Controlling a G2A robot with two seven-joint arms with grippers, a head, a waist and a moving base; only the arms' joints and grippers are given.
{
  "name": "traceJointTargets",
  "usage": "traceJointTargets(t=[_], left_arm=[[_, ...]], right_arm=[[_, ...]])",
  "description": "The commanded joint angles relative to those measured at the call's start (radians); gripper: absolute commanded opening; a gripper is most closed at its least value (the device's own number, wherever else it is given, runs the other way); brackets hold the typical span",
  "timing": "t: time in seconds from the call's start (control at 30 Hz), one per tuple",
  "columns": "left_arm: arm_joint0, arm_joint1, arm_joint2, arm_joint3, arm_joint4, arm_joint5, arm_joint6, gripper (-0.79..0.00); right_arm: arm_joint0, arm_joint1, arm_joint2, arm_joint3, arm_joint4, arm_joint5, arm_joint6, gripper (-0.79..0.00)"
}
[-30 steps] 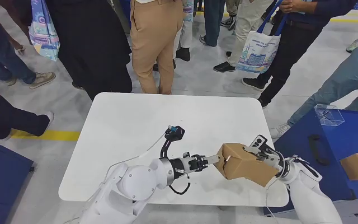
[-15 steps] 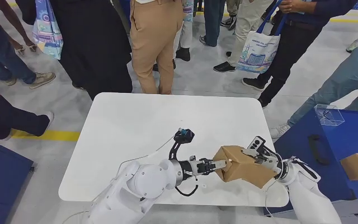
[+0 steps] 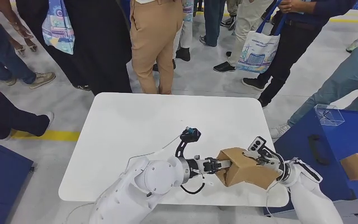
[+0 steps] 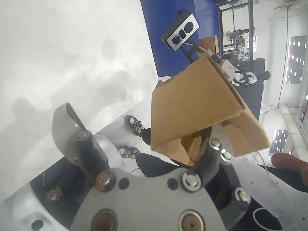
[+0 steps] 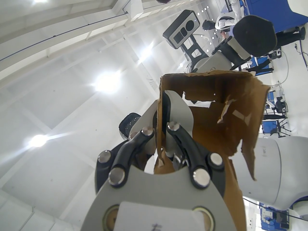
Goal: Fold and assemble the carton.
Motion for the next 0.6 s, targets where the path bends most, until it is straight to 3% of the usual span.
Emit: traceJointTargets(t=[0.0,0.2,0.33,0.57], left_arm=[[0.009,0.003,-0.019,-0.019,-0.006,0.005,0.0,0.0],[0.096,0.034,-0.142,-0.132,0.011,0.028,-0.01,0.0],[0.193,0.054,-0.247,-0.222,-0.016,-0.016,0.005,0.0],[0.207,0.057,-0.258,-0.238,-0.015,-0.04,0.018,0.0]], right_arm=[[0.004,0.001,0.003,0.005,0.001,0.005,-0.006,-0.785],[0.011,0.005,0.011,0.014,0.0,0.026,-0.032,-0.785],[0.011,0.005,0.011,0.014,0.0,0.026,-0.032,-0.785],[0.011,0.005,0.011,0.014,0.0,0.026,-0.032,-0.785]])
